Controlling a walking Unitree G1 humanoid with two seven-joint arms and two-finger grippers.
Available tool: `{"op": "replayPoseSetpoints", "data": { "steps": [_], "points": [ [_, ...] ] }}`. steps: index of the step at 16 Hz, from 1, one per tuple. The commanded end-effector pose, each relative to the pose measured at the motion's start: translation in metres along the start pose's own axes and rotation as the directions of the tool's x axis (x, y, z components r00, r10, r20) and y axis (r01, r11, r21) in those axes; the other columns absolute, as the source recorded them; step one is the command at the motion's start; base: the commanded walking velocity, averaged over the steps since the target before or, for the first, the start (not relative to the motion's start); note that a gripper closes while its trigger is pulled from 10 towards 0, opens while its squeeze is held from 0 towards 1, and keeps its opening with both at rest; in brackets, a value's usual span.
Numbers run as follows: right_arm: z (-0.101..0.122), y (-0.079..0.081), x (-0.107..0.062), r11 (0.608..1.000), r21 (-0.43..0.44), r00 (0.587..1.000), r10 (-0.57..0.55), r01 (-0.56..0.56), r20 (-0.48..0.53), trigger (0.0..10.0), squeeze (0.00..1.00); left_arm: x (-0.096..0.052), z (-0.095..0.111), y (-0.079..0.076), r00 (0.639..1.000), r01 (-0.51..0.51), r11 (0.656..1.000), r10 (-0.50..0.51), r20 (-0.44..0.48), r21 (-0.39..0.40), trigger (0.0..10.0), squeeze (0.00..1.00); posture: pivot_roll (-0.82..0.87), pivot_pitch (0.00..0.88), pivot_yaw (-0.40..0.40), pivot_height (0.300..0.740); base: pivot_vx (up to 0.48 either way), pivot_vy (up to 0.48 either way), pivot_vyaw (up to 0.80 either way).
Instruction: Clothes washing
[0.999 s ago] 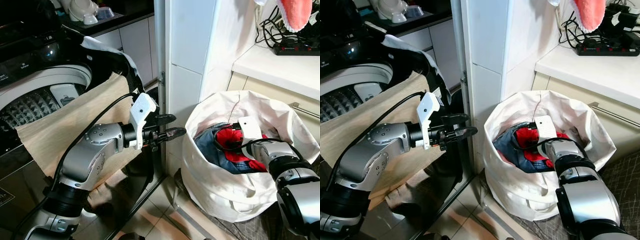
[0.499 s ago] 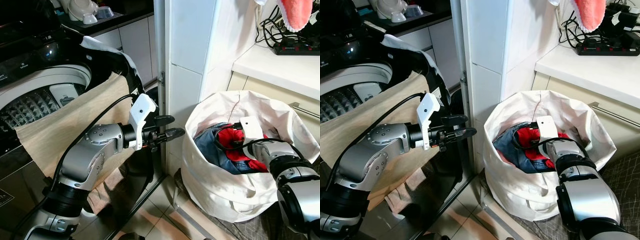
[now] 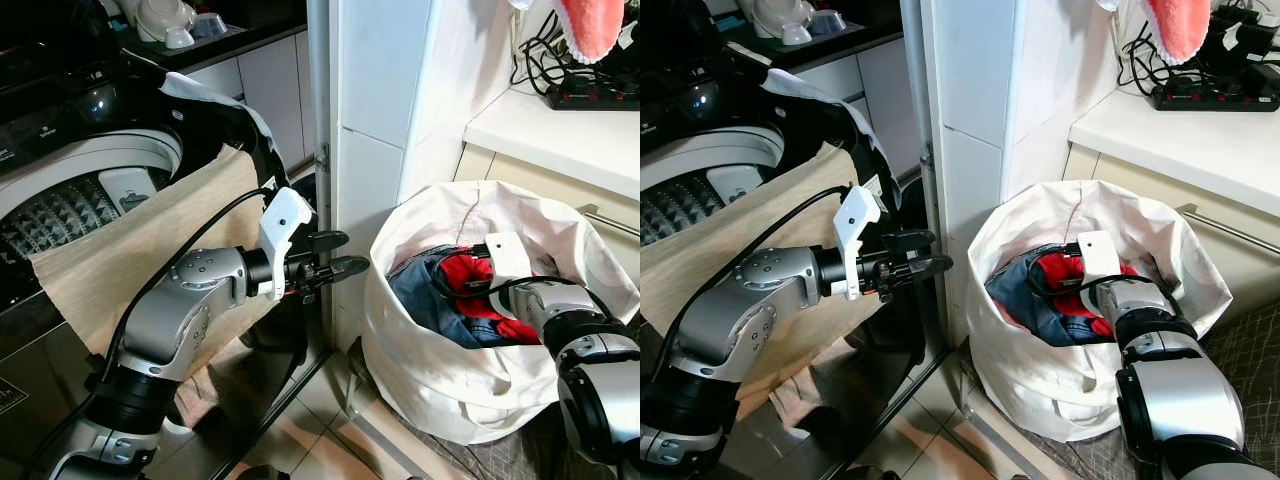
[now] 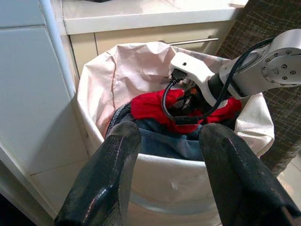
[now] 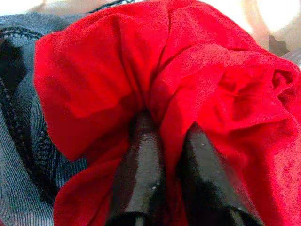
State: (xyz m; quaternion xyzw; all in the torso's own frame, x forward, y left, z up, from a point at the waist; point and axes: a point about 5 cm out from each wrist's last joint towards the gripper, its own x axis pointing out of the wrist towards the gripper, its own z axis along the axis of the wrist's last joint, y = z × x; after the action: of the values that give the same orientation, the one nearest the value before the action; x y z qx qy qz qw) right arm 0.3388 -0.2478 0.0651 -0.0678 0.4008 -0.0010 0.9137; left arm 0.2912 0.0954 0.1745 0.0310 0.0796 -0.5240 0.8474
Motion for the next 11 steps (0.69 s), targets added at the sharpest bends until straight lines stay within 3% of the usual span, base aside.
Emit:
{"op": "replayPoseSetpoints", "data": {
  "steps": [1,4,6,7,8,11],
  "points": [
    [0.004,-0.003,-0.001,1.000,0.000,1.000,-0.009,0.009,0.008,0.0,0.00,-0.001,0.003,0.002,1.000,-0.003,1.000,0.003,0.002,0.003,10.0,0.00,-0.03,0.000,0.080,0.740,0.000,0.000,0.00],
    [0.030,-0.015,-0.011,1.000,-0.024,0.997,-0.017,0.019,0.081,0.0,0.00,0.000,0.007,0.005,0.999,-0.050,0.998,0.049,0.021,0.042,10.0,0.00,-0.03,0.000,0.067,0.740,0.000,0.000,0.00],
    [0.066,-0.026,-0.031,0.998,-0.059,0.984,0.019,-0.009,0.178,0.0,0.00,0.000,0.016,0.010,0.991,-0.117,0.989,0.111,0.071,0.093,10.0,0.00,-0.03,0.000,0.061,0.740,0.000,0.000,0.00],
    [0.087,-0.029,-0.045,0.996,-0.077,0.969,0.051,-0.034,0.243,0.0,0.00,0.001,0.021,0.011,0.989,-0.131,0.984,0.121,0.090,0.121,10.0,0.00,-0.03,0.000,0.061,0.740,0.000,0.000,0.00],
    [0.114,-0.027,-0.071,0.989,-0.113,0.936,0.126,-0.093,0.328,0.0,0.00,0.003,0.028,0.010,0.984,-0.146,0.977,0.128,0.120,0.154,10.0,0.00,-0.04,0.000,0.062,0.740,0.000,0.000,0.00],
    [0.147,-0.013,-0.124,0.947,-0.247,0.851,0.297,-0.205,0.432,0.0,0.00,0.010,0.045,0.009,0.972,-0.175,0.962,0.134,0.194,0.212,10.0,0.00,-0.05,0.000,0.065,0.740,0.000,0.000,0.00]
  ]
}}
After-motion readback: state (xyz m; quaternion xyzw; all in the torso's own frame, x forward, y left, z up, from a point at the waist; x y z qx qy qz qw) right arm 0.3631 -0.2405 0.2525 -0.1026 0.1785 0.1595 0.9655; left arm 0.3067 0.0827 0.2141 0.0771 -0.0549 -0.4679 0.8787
